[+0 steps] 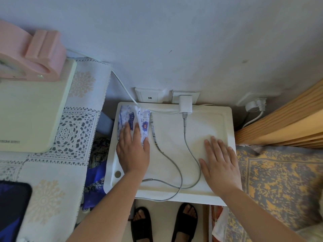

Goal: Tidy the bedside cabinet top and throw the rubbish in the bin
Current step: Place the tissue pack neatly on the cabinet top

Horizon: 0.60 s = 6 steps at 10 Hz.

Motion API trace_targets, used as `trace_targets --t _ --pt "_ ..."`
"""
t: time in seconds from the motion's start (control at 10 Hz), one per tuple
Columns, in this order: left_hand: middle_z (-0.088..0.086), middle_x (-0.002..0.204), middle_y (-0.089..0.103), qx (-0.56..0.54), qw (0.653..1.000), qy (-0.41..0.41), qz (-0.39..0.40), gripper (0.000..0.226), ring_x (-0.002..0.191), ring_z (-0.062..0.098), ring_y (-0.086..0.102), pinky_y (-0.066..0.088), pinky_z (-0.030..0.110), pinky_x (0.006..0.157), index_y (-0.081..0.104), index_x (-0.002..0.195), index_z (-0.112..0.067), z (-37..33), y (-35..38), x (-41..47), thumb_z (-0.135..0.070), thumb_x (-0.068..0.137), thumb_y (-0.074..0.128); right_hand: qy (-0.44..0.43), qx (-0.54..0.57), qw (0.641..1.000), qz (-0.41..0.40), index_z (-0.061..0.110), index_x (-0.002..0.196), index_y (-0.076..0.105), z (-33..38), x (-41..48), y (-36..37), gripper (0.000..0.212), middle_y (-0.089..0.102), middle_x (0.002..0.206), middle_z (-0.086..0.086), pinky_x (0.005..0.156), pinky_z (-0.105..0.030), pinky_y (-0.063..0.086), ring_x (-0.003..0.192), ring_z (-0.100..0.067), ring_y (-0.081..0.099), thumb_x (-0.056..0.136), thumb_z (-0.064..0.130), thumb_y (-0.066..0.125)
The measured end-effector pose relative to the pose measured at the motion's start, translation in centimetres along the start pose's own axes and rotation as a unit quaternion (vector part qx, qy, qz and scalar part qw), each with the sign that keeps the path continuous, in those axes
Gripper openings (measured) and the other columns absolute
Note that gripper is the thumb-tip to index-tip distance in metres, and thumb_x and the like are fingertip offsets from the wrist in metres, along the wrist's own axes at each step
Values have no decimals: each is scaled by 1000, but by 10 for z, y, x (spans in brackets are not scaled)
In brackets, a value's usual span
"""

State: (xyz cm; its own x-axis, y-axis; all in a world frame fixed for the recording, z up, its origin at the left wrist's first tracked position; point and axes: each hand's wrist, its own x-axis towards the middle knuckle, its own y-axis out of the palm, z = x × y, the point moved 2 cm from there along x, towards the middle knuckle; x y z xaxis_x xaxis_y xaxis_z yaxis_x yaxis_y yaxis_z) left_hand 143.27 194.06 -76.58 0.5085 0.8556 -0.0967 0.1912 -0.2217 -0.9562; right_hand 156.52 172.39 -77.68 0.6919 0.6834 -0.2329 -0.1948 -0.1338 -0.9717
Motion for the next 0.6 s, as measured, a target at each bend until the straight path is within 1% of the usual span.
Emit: trace_targets --t 0.1,0.2,0.3,0.4,0.5,0.6 --pt "11 157 23 -8 1000 2 3 60 143 29 20 29 47 109 28 146 -20 -1 -1 0 -32 92 51 0 -3 1000 -1 17 148 19 0 1 -1 62 20 157 -6 116 -41 6 144 -22 17 94 48 23" --pt "11 157 23 -17 1000 5 8 65 144 28 19 27 47 110 27 147 -18 1 -2 0 -35 90 54 2 -8 1000 4 15 146 25 1 1 -4 62 26 155 -9 114 -42 10 142 -25 25 93 46 26" --pt "11 156 24 -22 1000 13 9 73 143 29 21 29 48 109 24 148 -15 1 -7 0 -37 87 59 1 -10 1000 6 14 144 28 0 2 -8 62 31 153 -10 112 -42 13 140 -27 31 92 46 29" --pt "11 155 26 -32 999 18 5 76 143 28 23 30 48 112 25 147 -12 0 -16 -2 -37 85 61 5 -13 1000 11 15 145 28 0 -1 -12 63 31 153 -8 113 -42 13 139 -26 31 91 48 26" --pt "9 155 27 -43 999 22 -2 78 143 25 22 25 44 115 23 148 -12 -2 -27 -4 -37 85 61 -7 -4 1000 19 18 148 21 0 -3 -20 66 23 156 -7 116 -41 14 142 -24 25 91 51 16" --pt "10 155 27 -69 996 48 -22 76 143 26 23 24 44 116 25 147 -9 -15 -51 -15 -38 86 58 -4 12 1000 -6 18 148 18 -3 -7 -47 67 20 157 -7 116 -38 10 144 -23 19 91 52 13"
